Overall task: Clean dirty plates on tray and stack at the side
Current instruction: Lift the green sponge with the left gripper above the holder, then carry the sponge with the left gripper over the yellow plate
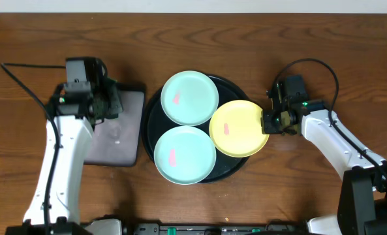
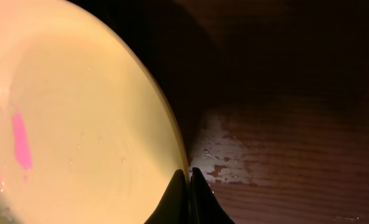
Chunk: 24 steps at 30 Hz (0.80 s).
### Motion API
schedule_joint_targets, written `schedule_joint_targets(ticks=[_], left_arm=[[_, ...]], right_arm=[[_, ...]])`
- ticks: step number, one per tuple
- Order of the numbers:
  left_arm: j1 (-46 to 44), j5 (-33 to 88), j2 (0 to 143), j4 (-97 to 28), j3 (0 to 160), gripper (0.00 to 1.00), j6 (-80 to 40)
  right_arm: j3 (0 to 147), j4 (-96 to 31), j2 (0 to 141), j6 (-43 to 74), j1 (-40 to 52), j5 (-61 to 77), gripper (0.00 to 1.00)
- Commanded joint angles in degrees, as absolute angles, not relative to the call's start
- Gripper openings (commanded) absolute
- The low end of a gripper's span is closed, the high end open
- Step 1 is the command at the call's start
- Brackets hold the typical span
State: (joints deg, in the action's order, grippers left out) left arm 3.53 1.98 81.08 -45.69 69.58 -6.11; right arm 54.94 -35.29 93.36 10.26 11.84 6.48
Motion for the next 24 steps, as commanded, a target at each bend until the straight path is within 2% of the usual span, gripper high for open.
schedule_joint_targets(ticks=[1, 4, 9, 15, 20, 24], left_arm=[[3.4, 4.8, 84.9, -50.9, 77.9, 0.08, -4.9], [3.1, 11.1, 86.8, -53.7, 80.1, 0.07, -5.0], [0.0, 13.1, 86.8, -54.4, 80.1, 0.08, -11.6], [-9.8, 14.3, 86.8, -53.3, 79.6, 0.07, -17.2], [-19.4, 14.2, 87.1, -46.0, 76.2, 0.07, -23.6], [-26.2, 10.0, 89.2, -42.9, 75.6, 0.07, -27.9]], right_arm=[[54.5, -35.3, 93.8, 10.3, 12.9, 7.6, 0.01], [54.5, -35.3, 93.8, 10.3, 12.9, 7.6, 0.01], [54.5, -35.3, 93.8, 10.3, 12.9, 7.6, 0.01], [54.5, -35.4, 93.8, 10.3, 12.9, 7.6, 0.01], [54.5, -35.4, 93.8, 10.3, 12.9, 7.6, 0.01], [54.5, -35.4, 93.8, 10.3, 12.9, 7.6, 0.01]])
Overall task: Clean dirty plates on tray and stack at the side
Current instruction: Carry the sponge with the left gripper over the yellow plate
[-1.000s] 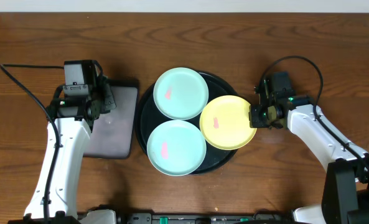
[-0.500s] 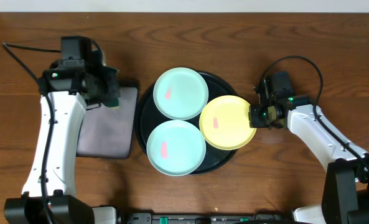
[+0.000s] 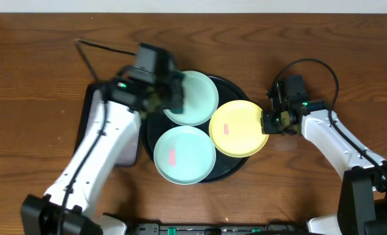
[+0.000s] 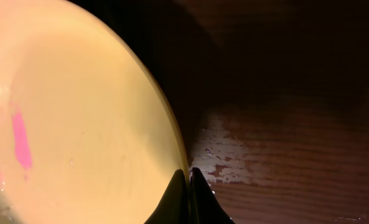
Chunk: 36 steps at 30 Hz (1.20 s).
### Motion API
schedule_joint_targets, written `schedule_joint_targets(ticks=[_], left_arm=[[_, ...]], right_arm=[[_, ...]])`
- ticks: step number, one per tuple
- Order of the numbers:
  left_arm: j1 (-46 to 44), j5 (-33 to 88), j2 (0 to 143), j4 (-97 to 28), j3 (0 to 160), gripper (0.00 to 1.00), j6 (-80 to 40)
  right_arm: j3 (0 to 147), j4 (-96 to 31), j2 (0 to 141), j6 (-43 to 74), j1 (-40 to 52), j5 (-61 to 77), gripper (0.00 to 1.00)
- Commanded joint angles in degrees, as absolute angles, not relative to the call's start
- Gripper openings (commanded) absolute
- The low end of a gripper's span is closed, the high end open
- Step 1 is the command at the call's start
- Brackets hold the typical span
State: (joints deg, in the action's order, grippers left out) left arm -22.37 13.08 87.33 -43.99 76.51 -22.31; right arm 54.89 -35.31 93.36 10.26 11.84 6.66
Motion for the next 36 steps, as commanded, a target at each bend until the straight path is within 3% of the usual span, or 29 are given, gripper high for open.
schedule_joint_targets(ticks=[1, 6, 13, 19, 23, 28, 36], left_arm=[[-27.6, 9.1, 89.9, -42.4, 75.6, 0.08, -28.5], [-34.9, 7.9, 96.2, -37.2, 75.6, 0.07, -29.5], [-36.6, 7.9, 102.0, -34.8, 75.6, 0.08, -32.5], [-36.6, 7.4, 102.7, -34.9, 75.6, 0.07, -32.5], [-37.2, 6.3, 102.7, -35.1, 75.5, 0.07, -32.5], [-38.7, 4.1, 102.7, -35.1, 75.5, 0.07, -32.5], [-41.0, -0.8, 102.7, -35.0, 75.2, 0.07, -33.8]], right_arm=[[54.5, -35.4, 93.8, 10.3, 12.9, 7.6, 0.01], [54.5, -35.5, 93.8, 10.3, 12.9, 7.6, 0.02], [54.5, -35.3, 93.8, 10.3, 12.9, 7.6, 0.13], [54.5, -34.9, 93.8, 10.3, 12.9, 7.6, 0.02], [54.5, -35.0, 93.8, 10.3, 12.9, 7.6, 0.03], [54.5, -34.9, 93.8, 10.3, 12.9, 7.6, 0.1], [54.5, -34.9, 93.8, 10.3, 12.9, 7.6, 0.01]])
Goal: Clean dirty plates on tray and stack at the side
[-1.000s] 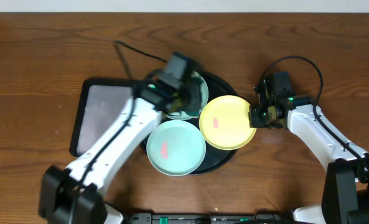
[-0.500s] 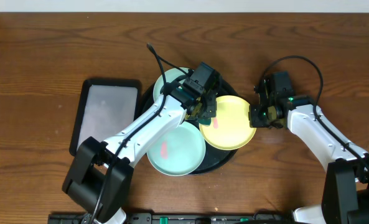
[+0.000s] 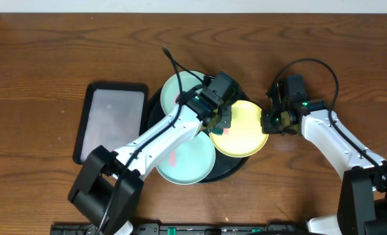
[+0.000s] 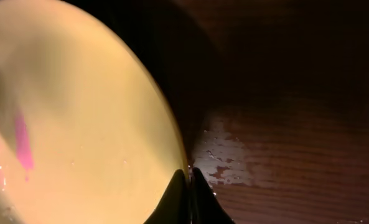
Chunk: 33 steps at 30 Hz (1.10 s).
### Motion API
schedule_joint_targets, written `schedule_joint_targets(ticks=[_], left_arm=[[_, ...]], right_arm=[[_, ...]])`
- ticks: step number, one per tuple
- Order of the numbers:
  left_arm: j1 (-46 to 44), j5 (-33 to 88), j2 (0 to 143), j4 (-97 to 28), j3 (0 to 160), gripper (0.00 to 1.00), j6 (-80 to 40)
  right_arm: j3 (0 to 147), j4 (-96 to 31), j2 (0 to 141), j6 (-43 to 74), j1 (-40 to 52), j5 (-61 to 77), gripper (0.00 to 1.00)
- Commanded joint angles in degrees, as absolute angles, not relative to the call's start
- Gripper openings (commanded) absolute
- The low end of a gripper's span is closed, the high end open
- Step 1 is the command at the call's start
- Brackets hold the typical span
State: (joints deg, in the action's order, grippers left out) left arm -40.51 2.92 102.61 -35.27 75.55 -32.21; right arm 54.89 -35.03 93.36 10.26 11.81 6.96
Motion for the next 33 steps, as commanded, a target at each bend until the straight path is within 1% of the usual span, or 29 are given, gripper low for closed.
schedule_joint_targets(ticks=[1, 18, 27, 28, 29, 30, 33], left_arm=[[-41.0, -0.7, 102.7, -35.0, 75.2, 0.07, -33.8], [-41.1, -0.7, 103.2, -34.6, 75.2, 0.07, -35.3], [-41.8, -0.7, 107.9, -32.8, 75.2, 0.07, -35.8], [-41.8, -0.7, 108.4, -32.6, 75.2, 0.08, -35.9], [-41.8, -0.7, 108.9, -32.3, 75.2, 0.14, -35.9], [-41.8, -0.7, 109.2, -32.0, 75.2, 0.17, -35.9], [-42.0, -0.7, 110.3, -31.6, 75.2, 0.17, -35.9]], right_arm=[[54.5, -34.9, 93.8, 10.3, 12.9, 7.6, 0.01], [54.5, -34.9, 93.8, 10.3, 12.9, 7.6, 0.01], [54.5, -35.0, 93.8, 10.3, 12.9, 7.6, 0.01], [54.5, -35.1, 93.8, 10.3, 12.9, 7.6, 0.01], [54.5, -35.1, 93.8, 10.3, 12.9, 7.6, 0.01], [54.5, -35.1, 93.8, 10.3, 12.9, 7.6, 0.01], [54.5, -35.1, 93.8, 10.3, 12.9, 7.6, 0.01]])
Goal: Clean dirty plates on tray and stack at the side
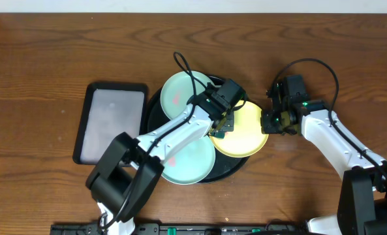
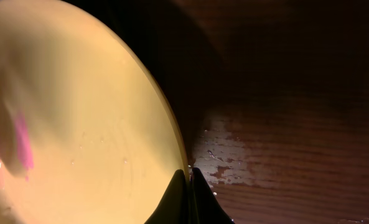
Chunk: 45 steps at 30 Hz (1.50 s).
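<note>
A yellow plate (image 1: pixel 247 136) (image 2: pixel 78 106) lies on the right of the round black tray (image 1: pixel 237 168). It bears a pink smear (image 2: pixel 23 146). My right gripper (image 1: pixel 266 122) (image 2: pixel 188 177) is shut on its right rim. The left gripper (image 1: pixel 223 122) is down over the plate's left part, where the smear is. Whether it is open or shut does not show. In the right wrist view a blurred shape overlaps the smear. Two mint plates, one at the back (image 1: pixel 179 93) and one at the front (image 1: pixel 194 163), each carry a pink mark. The left arm crosses the front one.
A black rectangular tray (image 1: pixel 111 124) with a grey inside lies left of the round tray. Worn, wet-looking wood (image 2: pixel 224 155) shows beside the yellow plate's rim. The left arm's cable (image 1: pixel 183 65) loops over the back mint plate.
The left gripper has shifted slightly right and back over the yellow plate. The blurred shape in the right wrist view now covers more of the pink smear. My right gripper still grips the rim.
The left gripper was first at the rectangular tray on the left. Then it was over the back mint plate, then on the yellow plate's left side, where it still is. My right gripper stayed shut on the yellow plate's right rim throughout.
</note>
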### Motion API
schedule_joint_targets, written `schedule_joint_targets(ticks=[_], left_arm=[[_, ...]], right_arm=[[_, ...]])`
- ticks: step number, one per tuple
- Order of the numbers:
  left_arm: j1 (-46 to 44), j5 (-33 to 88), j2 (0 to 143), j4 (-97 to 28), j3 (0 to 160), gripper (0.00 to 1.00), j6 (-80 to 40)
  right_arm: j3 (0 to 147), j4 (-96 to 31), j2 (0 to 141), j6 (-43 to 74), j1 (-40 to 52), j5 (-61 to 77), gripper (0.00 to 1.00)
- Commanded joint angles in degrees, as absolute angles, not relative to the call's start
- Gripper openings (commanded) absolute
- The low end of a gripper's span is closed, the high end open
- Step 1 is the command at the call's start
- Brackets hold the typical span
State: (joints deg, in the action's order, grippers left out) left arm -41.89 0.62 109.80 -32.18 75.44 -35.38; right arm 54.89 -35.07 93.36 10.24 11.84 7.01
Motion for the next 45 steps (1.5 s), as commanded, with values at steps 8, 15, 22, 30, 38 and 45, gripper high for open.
schedule_joint_targets(ticks=[8, 15, 22, 30, 38, 45], left_arm=[[-42.0, -0.7, 111.4, -31.6, 75.2, 0.29, -35.9], [-42.0, -0.7, 111.4, -31.6, 75.2, 0.35, -35.9], [-42.5, -0.7, 111.4, -31.6, 75.2, 0.29, -35.9], [-42.6, -0.7, 111.4, -31.6, 75.2, 0.08, -35.9], [-43.8, -0.7, 111.9, -30.6, 75.2, 0.08, -35.9], [-43.9, -0.7, 115.0, -29.4, 75.2, 0.08, -35.9]], right_arm=[[54.5, -35.1, 93.8, 10.3, 12.9, 7.6, 0.01], [54.5, -35.1, 93.8, 10.3, 12.9, 7.6, 0.01], [54.5, -35.1, 93.8, 10.3, 12.9, 7.6, 0.01], [54.5, -35.1, 93.8, 10.3, 12.9, 7.6, 0.01], [54.5, -34.9, 93.8, 10.3, 12.9, 7.6, 0.01], [54.5, -34.9, 93.8, 10.3, 12.9, 7.6, 0.01]])
